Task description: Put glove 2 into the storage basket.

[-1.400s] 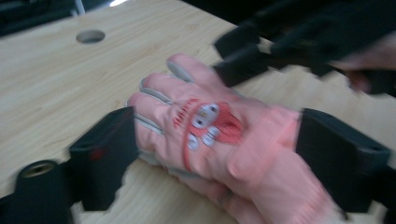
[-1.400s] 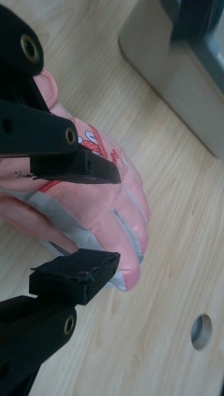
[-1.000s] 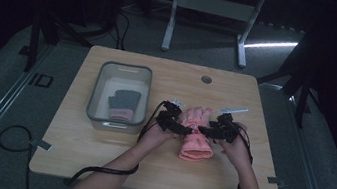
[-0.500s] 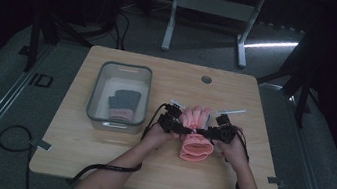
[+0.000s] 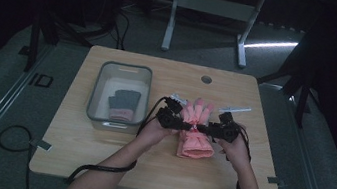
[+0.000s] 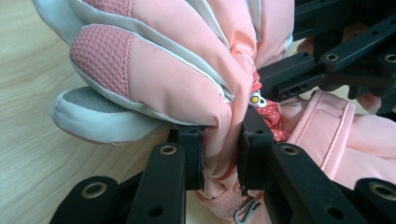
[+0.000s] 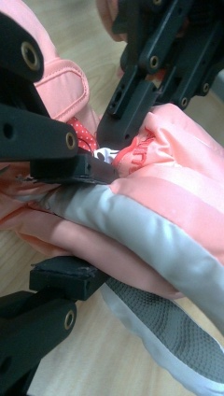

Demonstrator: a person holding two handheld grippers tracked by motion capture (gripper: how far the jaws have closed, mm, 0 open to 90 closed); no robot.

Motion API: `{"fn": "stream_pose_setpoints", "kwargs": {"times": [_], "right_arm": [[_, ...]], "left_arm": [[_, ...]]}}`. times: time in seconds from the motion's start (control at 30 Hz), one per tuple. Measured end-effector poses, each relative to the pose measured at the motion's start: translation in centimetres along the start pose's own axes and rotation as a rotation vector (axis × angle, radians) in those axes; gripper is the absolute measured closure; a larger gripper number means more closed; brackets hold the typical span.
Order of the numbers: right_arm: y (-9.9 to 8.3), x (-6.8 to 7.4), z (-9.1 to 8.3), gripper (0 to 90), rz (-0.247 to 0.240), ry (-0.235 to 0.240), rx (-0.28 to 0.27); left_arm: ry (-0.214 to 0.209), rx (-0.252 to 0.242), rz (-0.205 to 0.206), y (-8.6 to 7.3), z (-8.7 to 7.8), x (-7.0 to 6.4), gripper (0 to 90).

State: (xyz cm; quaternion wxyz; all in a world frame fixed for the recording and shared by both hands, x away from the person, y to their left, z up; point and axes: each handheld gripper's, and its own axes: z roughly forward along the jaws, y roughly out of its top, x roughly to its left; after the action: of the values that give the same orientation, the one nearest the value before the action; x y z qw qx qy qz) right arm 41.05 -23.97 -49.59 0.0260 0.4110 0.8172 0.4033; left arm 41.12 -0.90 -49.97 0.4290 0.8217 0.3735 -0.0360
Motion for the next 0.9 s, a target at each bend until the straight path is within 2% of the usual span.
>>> {"fn": "stream_pose_setpoints", "kwargs": {"times": [0.3, 0.57, 0.83, 0.9], "right_arm": [[1.4, 1.1, -0.8, 60.2, -0.023, 0.012, -0.037], [2.7, 1.8, -1.3, 60.5, -0.045, 0.027, -0.065], [4.8, 2.7, -1.7, 60.5, -0.085, 0.041, -0.092], [6.0, 3.3, -1.5, 60.5, -0.104, 0.048, -0.101]], "left_arm": [[0.043, -0.038, 0.024, 0.8, -2.3, -0.9, 75.8], [0.056, -0.060, 0.038, 1.6, -3.9, -1.3, 76.6], [0.097, -0.094, 0.043, 2.6, -6.3, -1.3, 76.6], [0.117, -0.113, 0.040, 2.8, -7.6, -1.0, 76.6]]}}
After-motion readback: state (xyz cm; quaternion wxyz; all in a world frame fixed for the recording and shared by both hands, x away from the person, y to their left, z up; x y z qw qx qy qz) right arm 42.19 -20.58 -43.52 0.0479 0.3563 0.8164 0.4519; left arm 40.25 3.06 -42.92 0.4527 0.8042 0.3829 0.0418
